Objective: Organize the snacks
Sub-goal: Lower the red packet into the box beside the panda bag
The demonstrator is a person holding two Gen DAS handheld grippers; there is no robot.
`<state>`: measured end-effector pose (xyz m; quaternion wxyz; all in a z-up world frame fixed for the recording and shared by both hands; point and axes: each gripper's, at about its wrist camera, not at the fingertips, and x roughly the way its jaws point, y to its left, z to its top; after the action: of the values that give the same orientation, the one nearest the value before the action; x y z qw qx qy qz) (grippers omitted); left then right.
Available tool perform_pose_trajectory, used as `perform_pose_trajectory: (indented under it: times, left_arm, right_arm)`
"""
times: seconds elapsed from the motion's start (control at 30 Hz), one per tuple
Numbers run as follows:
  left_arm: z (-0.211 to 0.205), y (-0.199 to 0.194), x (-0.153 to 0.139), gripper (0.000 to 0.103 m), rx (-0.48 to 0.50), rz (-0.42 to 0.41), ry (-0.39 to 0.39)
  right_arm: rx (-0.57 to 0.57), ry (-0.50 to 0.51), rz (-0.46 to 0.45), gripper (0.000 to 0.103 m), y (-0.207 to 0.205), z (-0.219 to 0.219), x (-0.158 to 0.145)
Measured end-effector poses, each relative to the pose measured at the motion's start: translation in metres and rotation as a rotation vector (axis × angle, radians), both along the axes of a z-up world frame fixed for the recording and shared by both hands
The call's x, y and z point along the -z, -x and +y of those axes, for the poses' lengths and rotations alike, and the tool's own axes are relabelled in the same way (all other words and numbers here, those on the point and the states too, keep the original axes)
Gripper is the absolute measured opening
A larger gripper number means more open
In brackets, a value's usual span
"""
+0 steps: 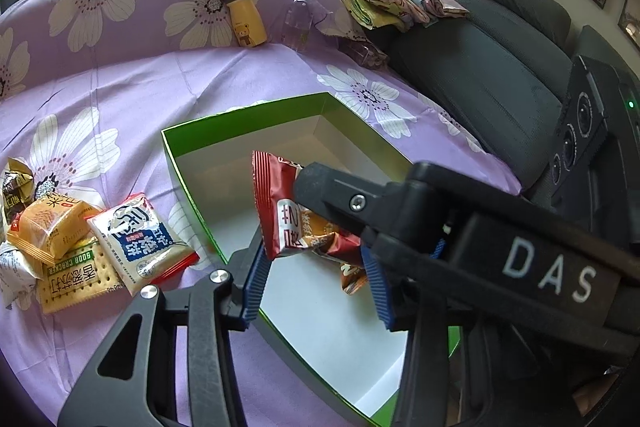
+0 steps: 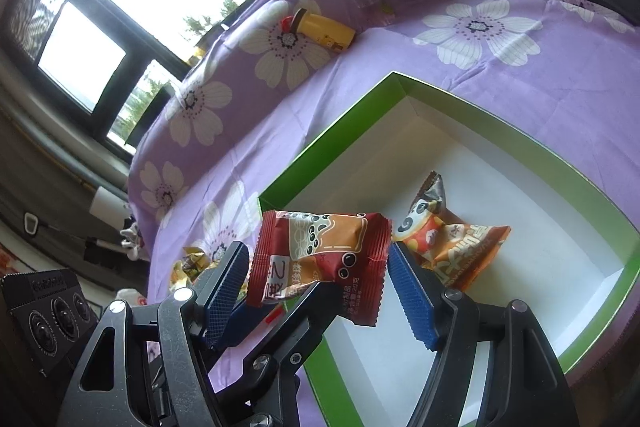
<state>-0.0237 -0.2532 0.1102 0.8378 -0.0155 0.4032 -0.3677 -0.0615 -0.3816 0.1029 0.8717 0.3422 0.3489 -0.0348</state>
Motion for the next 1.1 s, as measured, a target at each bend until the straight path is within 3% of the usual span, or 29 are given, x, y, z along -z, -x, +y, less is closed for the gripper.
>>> perform_pose_trajectory:
  times: [0.1, 1.1]
  left_arm:
    - [-0.002, 0.000, 0.002, 0.035, -0.008, 0.001, -0.003]
    - [-0.025, -0.010, 0.024, 0.035, 0.027, 0.087, -0.007]
  right_arm:
    - [0.004, -0.018, 0.017, 0.074, -0.001, -0.005, 0.005]
    - [0.064, -0.026, 0.115, 0.074, -0.005, -0.022, 0.025]
